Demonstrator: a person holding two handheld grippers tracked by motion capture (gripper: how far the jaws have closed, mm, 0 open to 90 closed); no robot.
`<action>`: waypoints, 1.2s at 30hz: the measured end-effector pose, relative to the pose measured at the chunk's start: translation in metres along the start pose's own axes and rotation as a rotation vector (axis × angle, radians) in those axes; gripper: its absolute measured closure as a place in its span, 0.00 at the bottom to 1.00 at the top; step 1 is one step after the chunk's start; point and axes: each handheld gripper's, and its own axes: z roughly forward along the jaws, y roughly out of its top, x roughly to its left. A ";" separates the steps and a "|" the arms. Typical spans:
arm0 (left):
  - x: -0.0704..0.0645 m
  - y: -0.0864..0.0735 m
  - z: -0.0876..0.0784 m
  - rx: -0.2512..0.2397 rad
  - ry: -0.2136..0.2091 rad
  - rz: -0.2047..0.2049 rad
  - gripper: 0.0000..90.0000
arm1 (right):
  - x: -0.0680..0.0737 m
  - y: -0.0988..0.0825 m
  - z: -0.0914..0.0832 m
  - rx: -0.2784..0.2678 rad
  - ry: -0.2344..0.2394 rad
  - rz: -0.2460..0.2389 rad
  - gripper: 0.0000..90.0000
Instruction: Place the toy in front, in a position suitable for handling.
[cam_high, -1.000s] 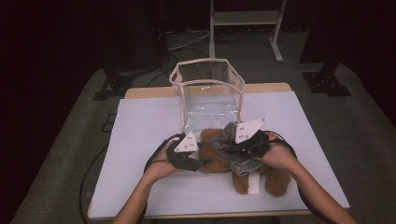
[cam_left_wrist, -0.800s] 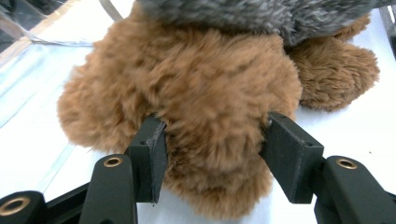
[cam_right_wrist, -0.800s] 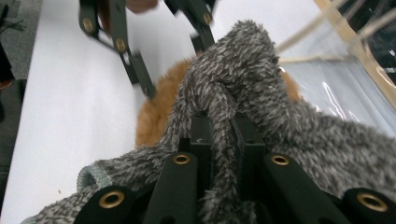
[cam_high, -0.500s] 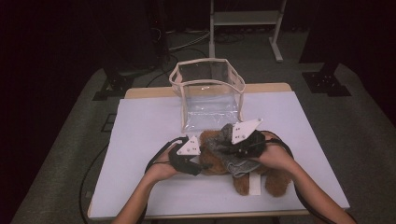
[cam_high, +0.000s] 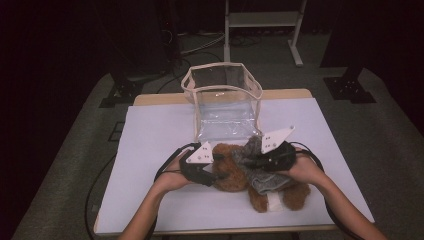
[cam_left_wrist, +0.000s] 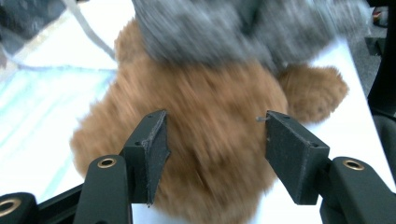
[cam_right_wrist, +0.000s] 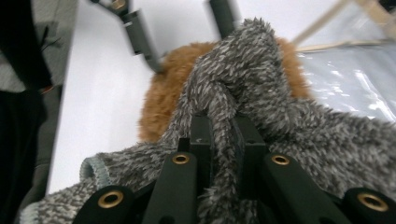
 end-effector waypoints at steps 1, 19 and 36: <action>-0.001 0.002 0.002 0.004 -0.008 0.008 0.44 | 0.004 0.000 0.000 0.003 0.000 -0.008 0.89; -0.005 0.008 -0.002 0.022 -0.028 0.029 0.43 | -0.021 -0.019 -0.026 -0.026 -0.068 0.099 0.89; -0.016 0.014 0.014 0.102 -0.115 0.057 0.43 | -0.016 -0.027 -0.053 -0.051 -0.106 0.080 0.89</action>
